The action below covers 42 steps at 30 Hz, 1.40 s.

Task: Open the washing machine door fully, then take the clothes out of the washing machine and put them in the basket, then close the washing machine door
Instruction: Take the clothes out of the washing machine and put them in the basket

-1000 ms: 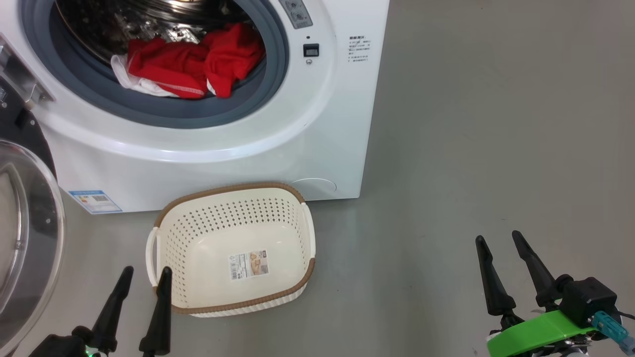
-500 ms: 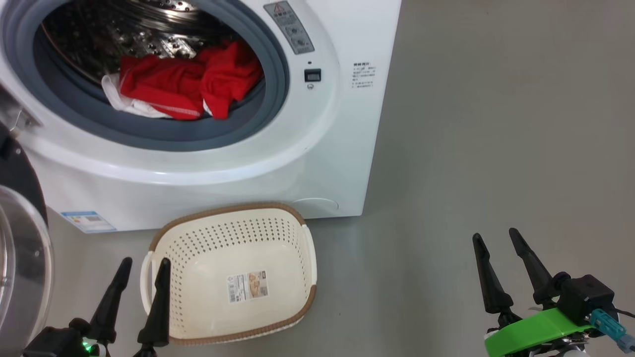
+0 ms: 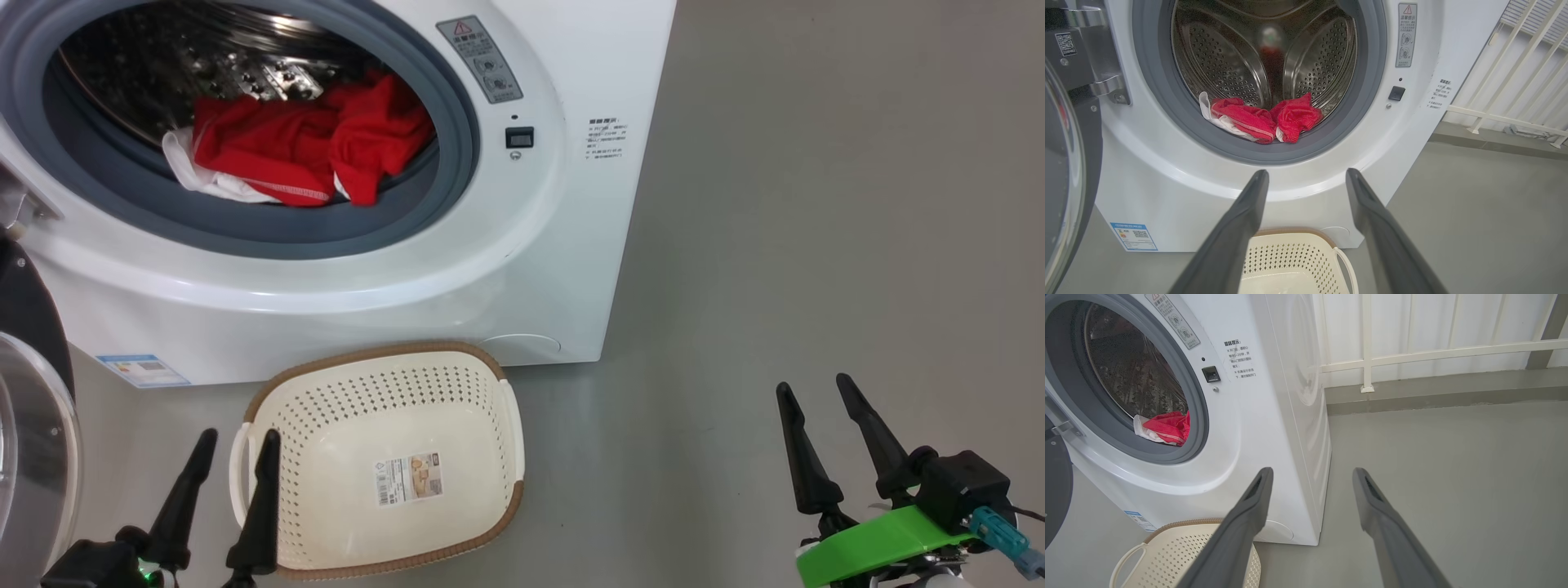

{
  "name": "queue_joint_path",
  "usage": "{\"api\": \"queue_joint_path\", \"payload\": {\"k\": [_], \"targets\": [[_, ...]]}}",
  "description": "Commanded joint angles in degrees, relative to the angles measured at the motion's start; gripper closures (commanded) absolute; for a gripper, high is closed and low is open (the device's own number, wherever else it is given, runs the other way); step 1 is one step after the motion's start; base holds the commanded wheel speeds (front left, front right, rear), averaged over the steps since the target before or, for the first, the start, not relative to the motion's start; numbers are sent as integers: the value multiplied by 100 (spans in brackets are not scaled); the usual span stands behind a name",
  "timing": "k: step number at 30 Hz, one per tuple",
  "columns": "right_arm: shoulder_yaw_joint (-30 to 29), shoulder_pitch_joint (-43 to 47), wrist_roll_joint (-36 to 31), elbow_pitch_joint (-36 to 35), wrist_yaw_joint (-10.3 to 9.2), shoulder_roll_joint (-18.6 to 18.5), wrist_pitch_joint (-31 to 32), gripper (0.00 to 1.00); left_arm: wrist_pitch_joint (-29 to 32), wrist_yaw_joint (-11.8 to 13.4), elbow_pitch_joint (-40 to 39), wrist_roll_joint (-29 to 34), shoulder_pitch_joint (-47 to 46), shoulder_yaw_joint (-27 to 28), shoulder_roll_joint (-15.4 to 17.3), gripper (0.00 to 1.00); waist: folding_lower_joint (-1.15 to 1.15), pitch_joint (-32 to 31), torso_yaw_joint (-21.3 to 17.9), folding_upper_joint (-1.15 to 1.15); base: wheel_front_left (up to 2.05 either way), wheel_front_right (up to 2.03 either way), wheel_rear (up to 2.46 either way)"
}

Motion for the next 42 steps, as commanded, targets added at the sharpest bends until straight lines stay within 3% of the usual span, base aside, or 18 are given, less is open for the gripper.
{"api": "queue_joint_path", "payload": {"k": [1,8,14,29,42], "targets": [[134,-222,57,-146,20,-21,-37,0,-35,4,-64,54,-181,221,115,0,0,10,4,0,0,0,0],[184,-318,81,-161,20,-21,-37,0,-35,4,254,296,-426,339,45,0,0,214,-38,0,0,0,0],[281,-481,123,-191,20,-21,-37,0,-35,4,825,495,-1224,247,97,0,0,651,-146,0,0,0,0],[534,-1022,387,-370,20,-21,-37,0,-35,4,3016,436,-4109,-162,864,0,0,1763,-939,0,0,0,0],[761,-1298,570,-515,20,-21,-37,0,-35,4,4151,213,-5912,-653,1379,0,0,2456,-1245,0,0,0,0]]}}
